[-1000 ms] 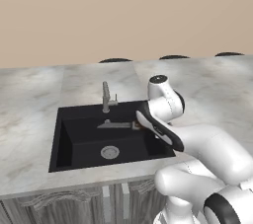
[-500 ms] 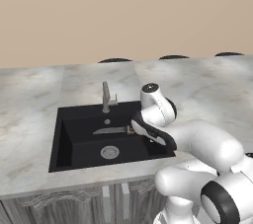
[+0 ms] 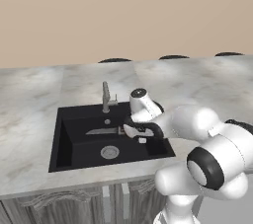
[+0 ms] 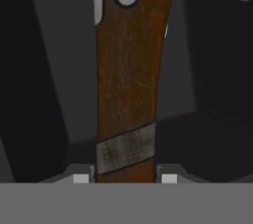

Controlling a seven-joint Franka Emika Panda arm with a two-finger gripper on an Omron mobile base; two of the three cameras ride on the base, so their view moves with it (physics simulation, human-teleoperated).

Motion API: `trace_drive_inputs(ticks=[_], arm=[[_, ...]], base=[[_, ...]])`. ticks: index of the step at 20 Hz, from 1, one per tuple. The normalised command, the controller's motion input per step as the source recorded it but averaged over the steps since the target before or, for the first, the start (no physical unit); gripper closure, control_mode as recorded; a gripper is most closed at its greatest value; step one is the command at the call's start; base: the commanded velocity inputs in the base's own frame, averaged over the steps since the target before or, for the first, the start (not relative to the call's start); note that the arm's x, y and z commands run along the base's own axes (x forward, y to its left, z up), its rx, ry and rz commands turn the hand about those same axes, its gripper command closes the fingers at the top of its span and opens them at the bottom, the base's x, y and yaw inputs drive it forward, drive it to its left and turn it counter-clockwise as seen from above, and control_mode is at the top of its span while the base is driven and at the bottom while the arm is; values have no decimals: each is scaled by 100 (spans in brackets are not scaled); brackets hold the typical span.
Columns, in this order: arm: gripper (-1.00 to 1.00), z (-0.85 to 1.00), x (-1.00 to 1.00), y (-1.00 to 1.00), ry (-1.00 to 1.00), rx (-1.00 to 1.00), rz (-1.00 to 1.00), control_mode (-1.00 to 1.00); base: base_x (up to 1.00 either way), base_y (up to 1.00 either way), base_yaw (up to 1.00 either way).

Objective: Move the cutting board and knife to the sink. Then move spray from the cabinet to the counter.

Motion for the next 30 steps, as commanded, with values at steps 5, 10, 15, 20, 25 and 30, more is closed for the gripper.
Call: trace_drive_inputs(ticks=[5, 10, 15, 20, 25, 30], arm=[[100, -43, 17, -2, 0, 14, 5, -100], [100, -42, 0, -11, 0, 26, 5, -100], [100, -45, 0, -7, -2, 14, 7, -100], [100, -43, 11, 0, -3, 9, 6, -100], [100, -44, 11, 0, -1, 7, 5, -100], [100, -48, 8, 0, 0, 2, 5, -100]], base=[[0, 0, 0], [0, 0, 0], [0, 0, 0], [0, 0, 0], [0, 0, 0], [0, 0, 0]])
